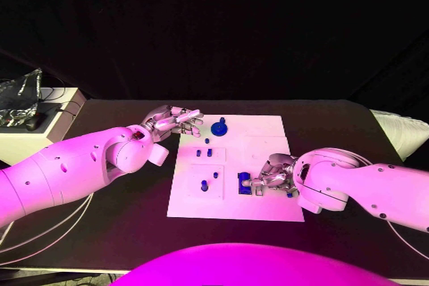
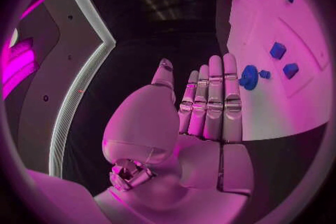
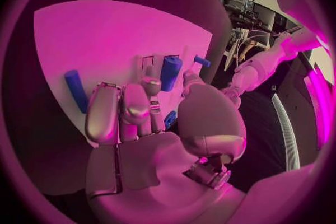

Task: Assemble the parts on the task board

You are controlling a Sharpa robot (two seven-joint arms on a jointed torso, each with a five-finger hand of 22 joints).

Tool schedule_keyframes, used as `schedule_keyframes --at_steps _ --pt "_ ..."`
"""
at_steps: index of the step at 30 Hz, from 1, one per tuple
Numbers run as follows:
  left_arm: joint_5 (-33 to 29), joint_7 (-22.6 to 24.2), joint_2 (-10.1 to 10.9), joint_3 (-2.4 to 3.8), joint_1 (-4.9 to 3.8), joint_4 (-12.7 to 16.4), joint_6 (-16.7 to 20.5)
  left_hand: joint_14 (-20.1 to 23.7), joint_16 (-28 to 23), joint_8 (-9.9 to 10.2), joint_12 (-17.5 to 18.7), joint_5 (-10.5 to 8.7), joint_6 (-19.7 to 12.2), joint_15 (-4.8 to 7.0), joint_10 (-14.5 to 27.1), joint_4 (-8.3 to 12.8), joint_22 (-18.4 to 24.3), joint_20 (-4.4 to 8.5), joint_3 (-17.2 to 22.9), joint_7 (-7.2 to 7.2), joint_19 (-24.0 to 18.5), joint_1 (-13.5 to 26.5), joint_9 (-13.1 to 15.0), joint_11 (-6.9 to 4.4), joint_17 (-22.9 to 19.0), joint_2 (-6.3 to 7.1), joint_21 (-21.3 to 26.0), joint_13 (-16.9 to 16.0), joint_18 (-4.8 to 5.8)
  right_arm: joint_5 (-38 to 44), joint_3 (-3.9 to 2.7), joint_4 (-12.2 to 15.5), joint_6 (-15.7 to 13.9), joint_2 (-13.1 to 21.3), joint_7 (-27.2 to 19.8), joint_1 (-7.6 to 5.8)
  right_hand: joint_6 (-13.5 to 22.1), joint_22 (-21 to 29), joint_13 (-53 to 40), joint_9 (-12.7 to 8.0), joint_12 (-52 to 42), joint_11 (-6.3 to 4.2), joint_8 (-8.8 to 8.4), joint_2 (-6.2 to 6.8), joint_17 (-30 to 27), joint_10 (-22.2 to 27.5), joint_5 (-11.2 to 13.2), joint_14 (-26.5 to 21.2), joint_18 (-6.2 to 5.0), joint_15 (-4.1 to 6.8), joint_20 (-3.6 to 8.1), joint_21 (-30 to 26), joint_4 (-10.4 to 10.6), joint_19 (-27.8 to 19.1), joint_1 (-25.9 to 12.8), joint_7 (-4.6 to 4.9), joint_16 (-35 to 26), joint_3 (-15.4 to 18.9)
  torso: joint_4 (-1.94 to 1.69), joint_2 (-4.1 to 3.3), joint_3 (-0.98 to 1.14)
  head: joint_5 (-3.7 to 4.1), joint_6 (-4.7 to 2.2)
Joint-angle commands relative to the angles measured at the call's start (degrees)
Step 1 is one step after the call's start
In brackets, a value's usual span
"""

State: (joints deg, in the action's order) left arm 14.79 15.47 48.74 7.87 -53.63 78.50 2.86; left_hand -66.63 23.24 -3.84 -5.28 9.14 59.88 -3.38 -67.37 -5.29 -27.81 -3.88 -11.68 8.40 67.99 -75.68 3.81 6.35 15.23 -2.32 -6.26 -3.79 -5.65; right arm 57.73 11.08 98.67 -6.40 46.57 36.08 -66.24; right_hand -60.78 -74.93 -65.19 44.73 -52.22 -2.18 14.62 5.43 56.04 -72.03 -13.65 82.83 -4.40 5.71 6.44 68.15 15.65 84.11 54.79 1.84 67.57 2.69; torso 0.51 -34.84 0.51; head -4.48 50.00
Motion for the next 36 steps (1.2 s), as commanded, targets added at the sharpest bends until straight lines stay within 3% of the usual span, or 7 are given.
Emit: schedule_keyframes --at_steps 1,6,9,11,15,31,36 --pt "-0.34 0.26 -0.06 0.04 -0.01 0.11 -1.01 -0.03 0.17 -0.06 -0.22 -0.01 -0.33 -0.22 0.42 0.02 0.05 -0.27 -0.22 0.14 -0.11 -0.1 0.07 -0.1 -0.09 -0.47 -0.31 -0.06 0.13 0.9 -0.04 0.83 -0.4 0.85 -2.8 -0.01 -0.61 -9.79 -0.13 0.34 -0.02 -0.22 0.66 -1.58 0.15 -0.6 -0.56 0.12 0.81 0.07 0.1 0.5 -3.9 4.47 2.38 -0.14 0.35 0.95 0.01 0.0 0.01 0.03 0.0" --pt "-0.34 0.24 -0.06 0.04 -0.01 0.09 -1.01 -0.02 0.16 -0.06 -0.23 0.01 -0.33 -0.22 0.39 0.09 0.12 -0.26 -0.24 0.14 -0.12 -0.2 0.07 -0.11 -0.09 -0.49 -0.36 -0.07 0.13 0.67 -0.06 1.65 -0.08 2.05 -5.1 -0.02 -0.93 -9.91 -0.32 0.97 -0.25 -0.43 1.36 -5.23 0.41 -1.06 -1.22 0.16 0.93 0.17 0.22 1.09 -12.85 4.49 5.5 -0.32 0.53 3.26 0.03 -0.01 0.05 0.07 0.0" --pt "-0.34 0.23 -0.07 0.04 0.0 0.08 -1.03 -0.02 0.15 -0.06 -0.22 0.0 -0.32 -0.22 0.39 0.15 0.14 -0.26 -0.21 0.14 -0.12 -0.3 0.07 -0.11 -0.09 -0.54 -0.38 -0.06 0.13 0.54 -0.06 1.74 0.02 2.17 -5.65 0.06 -1.13 -9.95 -0.45 1.19 -0.42 -0.47 1.58 -5.45 0.55 -1.23 -0.6 0.16 0.97 0.24 0.25 1.24 -15.01 4.5 7.36 -0.41 0.62 3.0 0.07 -0.02 0.05 0.15 0.0" --pt "-0.34 0.23 -0.09 0.04 0.0 0.08 -1.05 -0.02 0.15 -0.06 -0.22 0.0 -0.32 -0.22 0.39 0.15 0.14 -0.26 -0.21 0.14 -0.12 -0.3 0.07 -0.11 -0.09 -0.54 -0.38 -0.06 0.13 0.49 -0.05 1.73 -0.21 2.1 -5.69 0.26 -1.31 -9.97 -0.57 1.26 -0.58 -0.56 1.68 -5.44 0.63 -1.41 1.53 0.17 1.0 0.32 0.3 1.36 -16.06 4.51 8.43 -0.54 0.67 1.66 0.06 -0.03 0.06 0.18 0.0" --pt "-0.34 0.21 -0.09 0.04 0.0 0.09 -1.07 -0.02 0.15 -0.06 -0.22 0.0 -0.32 -0.22 0.39 0.15 0.14 -0.26 -0.21 0.14 -0.12 -0.3 0.07 -0.11 -0.09 -0.54 -0.38 -0.06 0.13 0.54 -0.05 1.41 -1.22 1.69 -5.01 0.75 -1.47 -10.02 -0.64 1.44 -0.58 -0.63 1.81 -5.11 0.81 -1.54 1.48 0.2 1.04 0.35 0.38 1.56 -16.38 4.53 7.71 -0.65 0.78 0.39 -0.03 -0.05 0.06 0.31 0.0" --pt "-0.34 0.01 0.09 0.04 0.0 0.16 -1.15 -0.02 0.15 -0.06 -0.21 0.0 -0.31 -0.22 0.38 0.16 0.22 -0.25 -0.25 0.12 -0.13 -0.33 0.07 -0.12 -0.09 -0.67 -0.45 -0.06 0.13 1.38 -0.06 -0.77 -2.75 -0.26 -2.28 1.85 -1.68 -10.05 -0.86 1.96 -0.73 -0.87 2.23 -6.93 1.03 -1.83 0.06 0.24 1.11 0.52 0.53 1.83 -15.87 4.54 6.93 -0.99 0.95 0.17 -0.05 0.01 0.0 0.36 0.0" --pt "-0.34 -0.04 0.14 0.03 0.0 0.17 -1.17 -0.02 0.15 -0.06 -0.21 0.0 -0.31 -0.22 0.38 0.16 0.22 -0.25 -0.25 0.12 -0.13 -0.33 0.07 -0.12 -0.09 -0.67 -0.45 -0.06 0.13 1.76 -0.06 -0.91 -2.47 -0.33 -2.15 1.99 -1.7 -10.09 -0.95 2.01 -0.79 -0.92 2.26 -6.89 1.11 -1.89 -0.51 0.26 1.14 0.55 0.56 2.0 -16.39 4.55 7.34 -1.06 1.0 0.19 -0.02 0.02 -0.02 0.3 0.0"
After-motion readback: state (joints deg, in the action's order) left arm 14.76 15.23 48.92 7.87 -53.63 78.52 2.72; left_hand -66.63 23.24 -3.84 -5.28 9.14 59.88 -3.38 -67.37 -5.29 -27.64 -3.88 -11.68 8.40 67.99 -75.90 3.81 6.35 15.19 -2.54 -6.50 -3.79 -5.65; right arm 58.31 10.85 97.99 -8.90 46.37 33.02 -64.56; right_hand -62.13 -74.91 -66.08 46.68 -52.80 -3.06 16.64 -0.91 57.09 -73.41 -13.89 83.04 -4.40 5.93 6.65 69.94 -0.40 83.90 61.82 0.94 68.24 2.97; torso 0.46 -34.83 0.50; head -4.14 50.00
